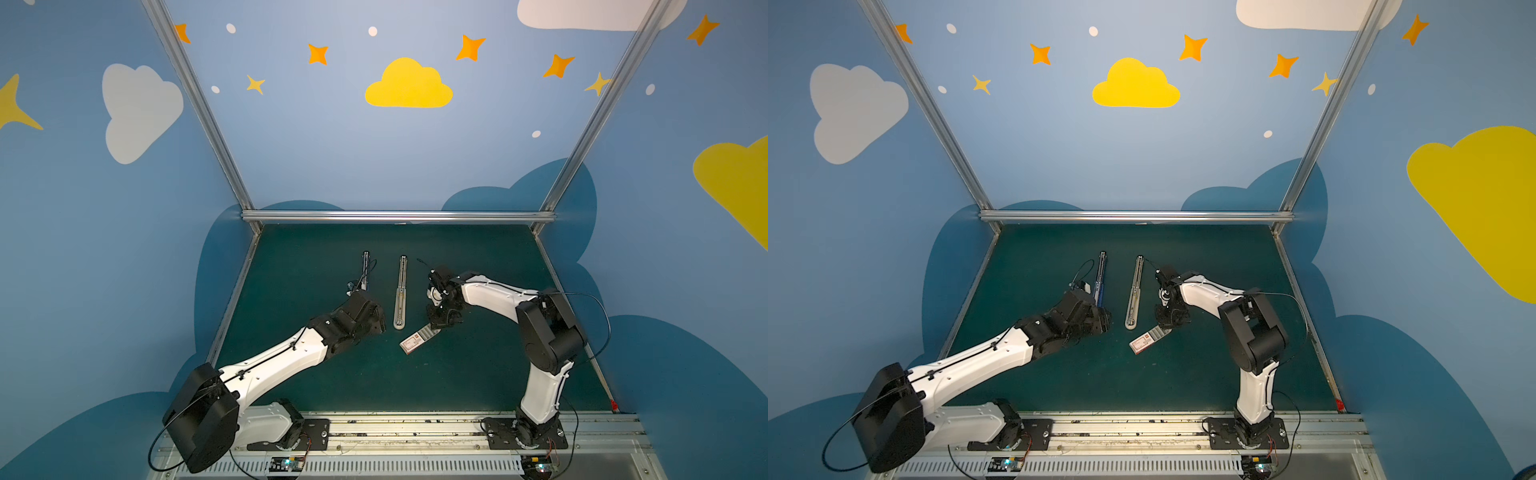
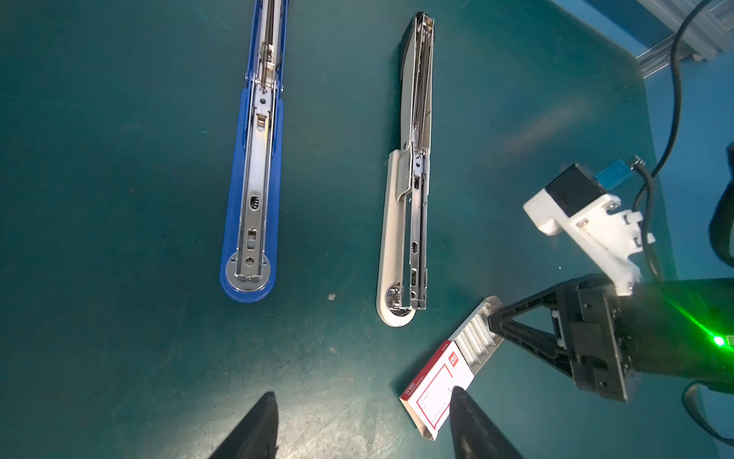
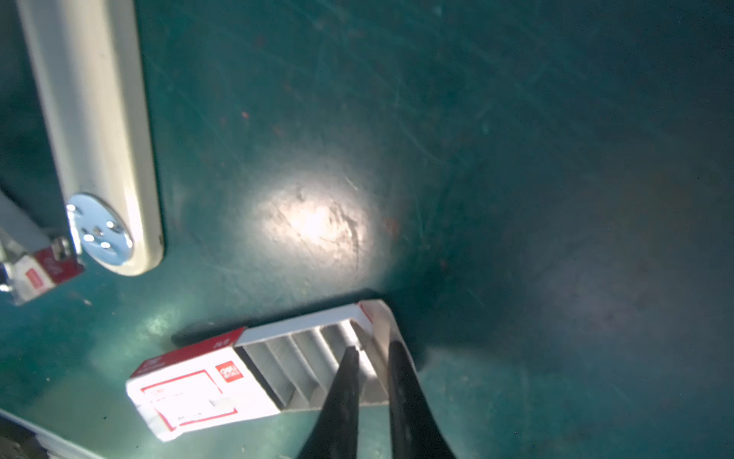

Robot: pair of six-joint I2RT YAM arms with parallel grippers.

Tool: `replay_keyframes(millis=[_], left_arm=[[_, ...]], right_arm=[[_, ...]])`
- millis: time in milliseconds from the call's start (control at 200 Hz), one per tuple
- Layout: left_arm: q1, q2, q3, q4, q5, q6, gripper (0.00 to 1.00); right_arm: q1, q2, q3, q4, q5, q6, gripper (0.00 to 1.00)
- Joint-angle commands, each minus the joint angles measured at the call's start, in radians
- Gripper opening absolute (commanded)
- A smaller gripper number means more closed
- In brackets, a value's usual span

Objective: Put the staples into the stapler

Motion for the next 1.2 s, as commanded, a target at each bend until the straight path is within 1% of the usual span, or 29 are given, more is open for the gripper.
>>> replay_keyframes(millis=[0,65,120,305,391,471,496,561,596,861,1197], left_arm=[[0.003,0.005,-0.006,0.001,0.0,-0.003,0.68],[0.003,0.014,-0.003,0.001,0.004,-0.004,0.68],[0.004,0.021,0.002,0.005,0.009,-0.004,0.68],[0.003,0.048,0.02,0.006,0.025,-0.003,0.68],[0.003,0.052,0.023,0.008,0.03,-0.003,0.68],[0.004,0.049,0.022,0.011,0.036,-0.006,0.68],[0.004,0.048,0.02,0.011,0.037,-0.005,0.68],[0.003,0.043,0.018,0.011,0.038,-0.005,0.68],[0.003,0.04,0.015,0.011,0.039,-0.007,0.68],[0.002,0.009,-0.014,0.022,0.038,-0.017,0.68],[0.002,0.008,-0.023,0.029,0.039,-0.024,0.68]], right_arm=[[0.012,0.028,0.023,-0.027,0.037,-0.012,0.15],[0.015,0.029,0.022,-0.03,0.043,-0.01,0.13],[0.019,0.024,0.017,-0.031,0.046,-0.01,0.1],[0.029,-0.002,0.0,-0.037,0.054,-0.008,0.11],[0.031,-0.012,-0.008,-0.038,0.055,-0.012,0.09],[0.031,-0.018,-0.011,-0.039,0.057,-0.013,0.04],[0.031,-0.02,-0.012,-0.039,0.057,-0.013,0.05],[0.032,-0.026,-0.011,-0.045,0.058,-0.012,0.12],[0.035,-0.029,-0.011,-0.045,0.061,-0.011,0.13],[0.048,-0.048,-0.032,-0.046,0.075,-0.006,0.1],[0.062,-0.029,-0.01,-0.055,0.095,-0.008,0.1]])
